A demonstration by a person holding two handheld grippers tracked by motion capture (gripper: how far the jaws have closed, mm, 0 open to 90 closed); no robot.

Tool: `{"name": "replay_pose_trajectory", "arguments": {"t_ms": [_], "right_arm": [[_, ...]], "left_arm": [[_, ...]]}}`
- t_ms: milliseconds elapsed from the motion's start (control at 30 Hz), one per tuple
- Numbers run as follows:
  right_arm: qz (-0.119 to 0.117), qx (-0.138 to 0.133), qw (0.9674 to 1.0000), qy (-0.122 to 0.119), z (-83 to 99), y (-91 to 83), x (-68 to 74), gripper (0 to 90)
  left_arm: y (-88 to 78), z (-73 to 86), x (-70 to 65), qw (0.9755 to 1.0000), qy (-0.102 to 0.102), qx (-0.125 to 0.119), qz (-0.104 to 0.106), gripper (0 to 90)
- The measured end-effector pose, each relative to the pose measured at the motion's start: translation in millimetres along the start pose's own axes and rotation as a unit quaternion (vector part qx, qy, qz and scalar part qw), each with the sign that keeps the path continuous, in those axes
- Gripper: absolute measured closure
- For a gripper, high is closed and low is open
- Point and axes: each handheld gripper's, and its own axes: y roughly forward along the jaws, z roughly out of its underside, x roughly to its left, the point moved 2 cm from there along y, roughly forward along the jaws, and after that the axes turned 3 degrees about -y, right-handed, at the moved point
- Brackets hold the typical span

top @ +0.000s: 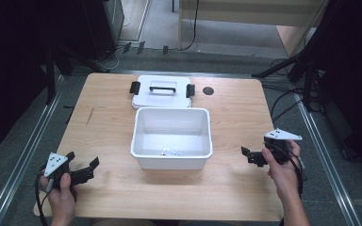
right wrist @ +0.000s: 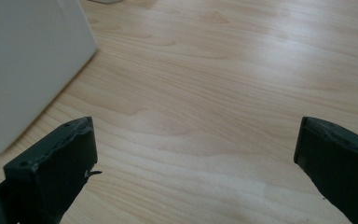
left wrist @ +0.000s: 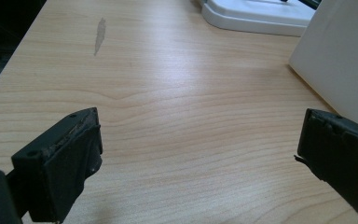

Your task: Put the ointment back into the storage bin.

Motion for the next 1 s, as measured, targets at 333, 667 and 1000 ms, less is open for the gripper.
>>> {"name": "replay_pose_trajectory", "arguments": {"t_ms": [333, 667, 1000], "right_arm": [[0.015, -0.026, 0.999, 0.033, 50.7, -8.9, -14.0, 0.0], [0.026, -0.046, 0.9962, 0.069, 85.7, -28.8, -29.8, 0.0], [0.039, -0.077, 0.993, 0.081, 108.0, -49.5, -30.0, 0.0]], "left_arm": [[-0.1, 0.1, -0.4, 1.0, 0.0, -0.002, -0.001, 0.5], [-0.1, 0.1, -0.6, 1.0, 0.0, -0.002, -0.003, 0.5], [0.1, 0.0, -0.1, 1.0, -0.001, -0.001, -0.003, 0.5]]}}
